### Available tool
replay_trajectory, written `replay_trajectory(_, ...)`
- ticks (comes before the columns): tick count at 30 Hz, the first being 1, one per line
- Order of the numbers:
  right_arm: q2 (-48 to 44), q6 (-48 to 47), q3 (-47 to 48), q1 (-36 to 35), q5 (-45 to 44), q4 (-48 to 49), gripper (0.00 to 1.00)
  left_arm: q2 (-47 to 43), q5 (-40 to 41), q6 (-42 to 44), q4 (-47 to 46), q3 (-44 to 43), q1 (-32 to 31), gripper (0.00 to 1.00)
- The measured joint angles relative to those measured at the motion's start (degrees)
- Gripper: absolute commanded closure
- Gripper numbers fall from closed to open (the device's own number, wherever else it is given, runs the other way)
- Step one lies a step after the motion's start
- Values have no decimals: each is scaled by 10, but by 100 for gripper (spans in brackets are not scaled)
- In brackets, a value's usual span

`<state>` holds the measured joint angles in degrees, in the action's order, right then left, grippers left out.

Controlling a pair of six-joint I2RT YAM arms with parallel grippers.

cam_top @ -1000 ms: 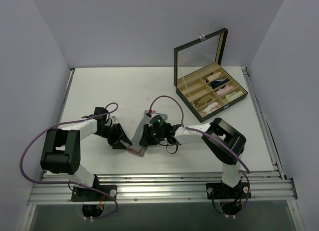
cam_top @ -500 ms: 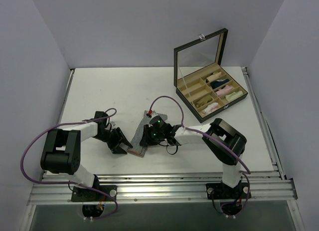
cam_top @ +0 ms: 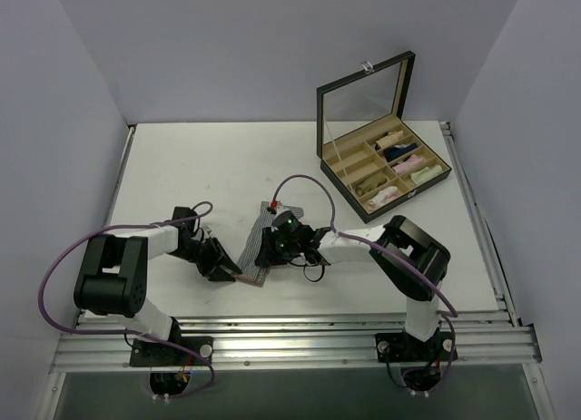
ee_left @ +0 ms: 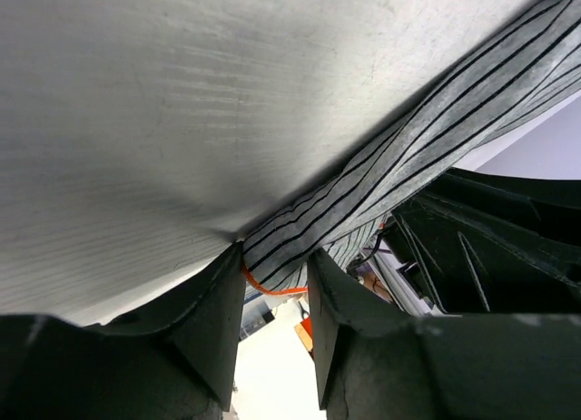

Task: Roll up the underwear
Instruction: Fold the underwear, then roll the underwear

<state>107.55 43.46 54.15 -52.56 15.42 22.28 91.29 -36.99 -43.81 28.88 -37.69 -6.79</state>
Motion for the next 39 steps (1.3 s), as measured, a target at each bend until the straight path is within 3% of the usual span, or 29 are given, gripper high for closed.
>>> replay_trajectory(7,0,-8,17,0,-7,-33,84,-10,12,0,12,-5,-4,46)
replay_trajectory(18,-11,-35,89,-8,-37,-166,83,-72,90,34,99,-105,-5,41)
replay_trajectory(25,-40,-28,87,-24,-32,-166,83,-53,79,47,89,-86,-6,42)
replay_trajectory(39,-47,14,-12,-34,-5,-85,84,-26,26,48,14,-20,-13,43)
